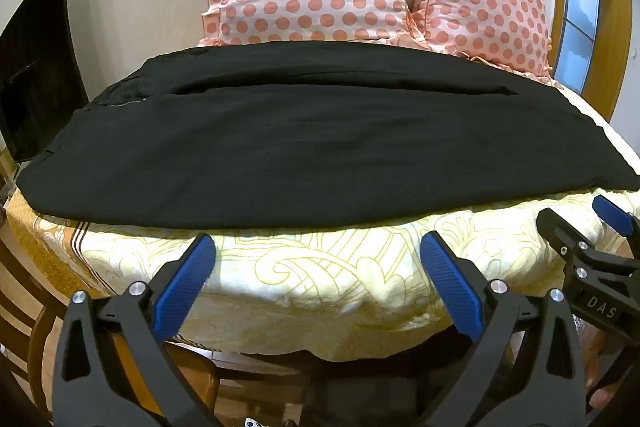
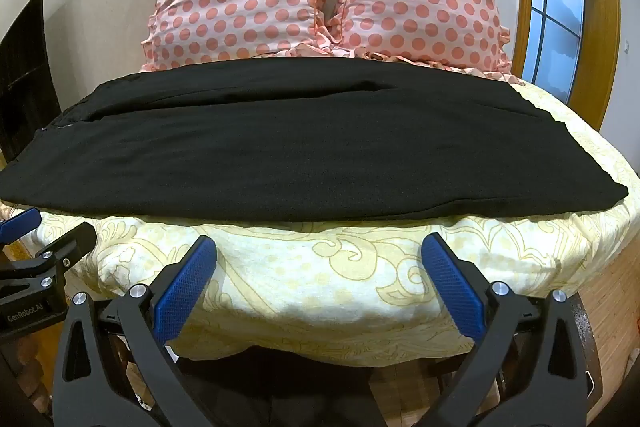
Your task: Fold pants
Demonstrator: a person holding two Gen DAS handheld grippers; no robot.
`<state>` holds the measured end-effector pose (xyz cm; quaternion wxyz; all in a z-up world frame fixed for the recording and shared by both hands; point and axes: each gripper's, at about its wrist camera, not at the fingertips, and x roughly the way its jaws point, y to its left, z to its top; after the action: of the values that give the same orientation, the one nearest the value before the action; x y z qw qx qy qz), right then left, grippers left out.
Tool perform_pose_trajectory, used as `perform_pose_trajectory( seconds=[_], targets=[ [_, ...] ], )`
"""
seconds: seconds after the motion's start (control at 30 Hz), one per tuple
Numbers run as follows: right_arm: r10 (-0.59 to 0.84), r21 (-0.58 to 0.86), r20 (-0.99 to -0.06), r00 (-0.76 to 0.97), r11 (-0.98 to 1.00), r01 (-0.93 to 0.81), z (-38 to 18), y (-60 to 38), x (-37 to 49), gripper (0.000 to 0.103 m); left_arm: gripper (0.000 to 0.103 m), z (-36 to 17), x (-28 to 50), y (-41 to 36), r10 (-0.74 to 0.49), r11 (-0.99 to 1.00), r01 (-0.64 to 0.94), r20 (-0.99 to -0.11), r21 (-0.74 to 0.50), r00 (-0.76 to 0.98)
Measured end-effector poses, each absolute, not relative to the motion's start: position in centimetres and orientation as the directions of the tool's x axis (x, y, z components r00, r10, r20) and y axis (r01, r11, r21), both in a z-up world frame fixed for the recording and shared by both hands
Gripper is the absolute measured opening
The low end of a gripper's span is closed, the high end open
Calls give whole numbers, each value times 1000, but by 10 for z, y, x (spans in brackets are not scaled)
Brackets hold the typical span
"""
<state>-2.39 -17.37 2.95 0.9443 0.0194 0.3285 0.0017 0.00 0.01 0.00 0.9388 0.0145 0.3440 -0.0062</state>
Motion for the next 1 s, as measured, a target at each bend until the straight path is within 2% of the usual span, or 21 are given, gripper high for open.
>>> perform_pose_trajectory(
  seconds=[1.0],
  targets=[
    [16, 38, -618, 786, 999, 9, 30, -175, -24, 102, 101, 0, 0, 0, 0, 999, 21, -638, 25, 770]
  ],
)
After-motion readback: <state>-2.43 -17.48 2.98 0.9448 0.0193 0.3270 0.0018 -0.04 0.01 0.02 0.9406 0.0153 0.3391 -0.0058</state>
